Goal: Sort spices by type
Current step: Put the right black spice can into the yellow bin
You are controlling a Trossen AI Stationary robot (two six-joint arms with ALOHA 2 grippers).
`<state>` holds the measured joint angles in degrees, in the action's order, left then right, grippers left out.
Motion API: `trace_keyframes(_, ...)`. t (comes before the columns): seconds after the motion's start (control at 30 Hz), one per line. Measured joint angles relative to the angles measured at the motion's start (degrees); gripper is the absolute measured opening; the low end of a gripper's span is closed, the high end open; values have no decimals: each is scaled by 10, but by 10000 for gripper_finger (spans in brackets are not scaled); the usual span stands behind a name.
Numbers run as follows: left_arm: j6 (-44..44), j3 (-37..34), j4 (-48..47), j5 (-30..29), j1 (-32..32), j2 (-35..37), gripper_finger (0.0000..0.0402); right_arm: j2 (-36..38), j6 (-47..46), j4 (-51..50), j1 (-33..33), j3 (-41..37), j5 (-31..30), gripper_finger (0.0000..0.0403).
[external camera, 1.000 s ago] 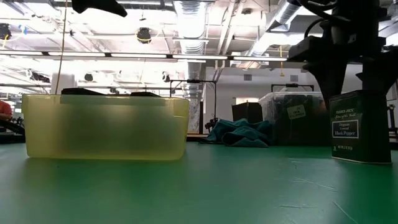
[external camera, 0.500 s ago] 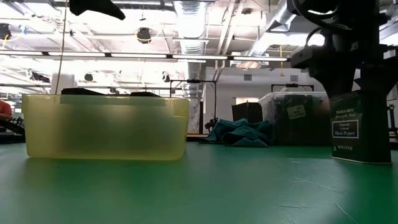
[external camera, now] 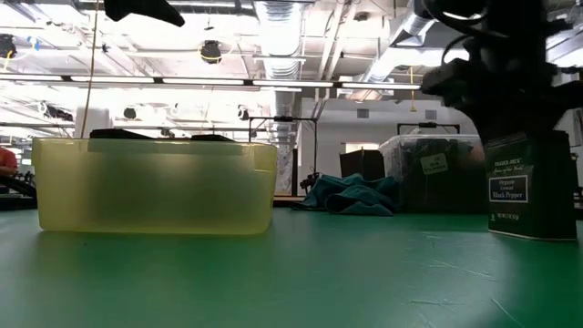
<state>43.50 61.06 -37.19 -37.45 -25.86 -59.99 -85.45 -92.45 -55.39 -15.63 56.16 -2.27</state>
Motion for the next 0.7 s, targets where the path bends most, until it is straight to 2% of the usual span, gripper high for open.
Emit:
trace_keyframes(0.17,-31,0,8,0,-10,0,316,0,57,-40,40,43,-3,179)
trace_keyframes(0.27,-38,-4,9,-7,-25,1,316,0,104,-74,68,85,-13,172)
trace_keyframes(0.43,-14,-53,9,-77,-86,14,316,0,162,-83,105,162,-42,152)
trace_keyframes(0.57,49,-105,6,-122,-115,23,316,-1,179,-38,116,210,-45,163)
trace_keyframes(0.7,113,-132,6,-127,-120,23,316,-2,172,40,107,225,-45,170)
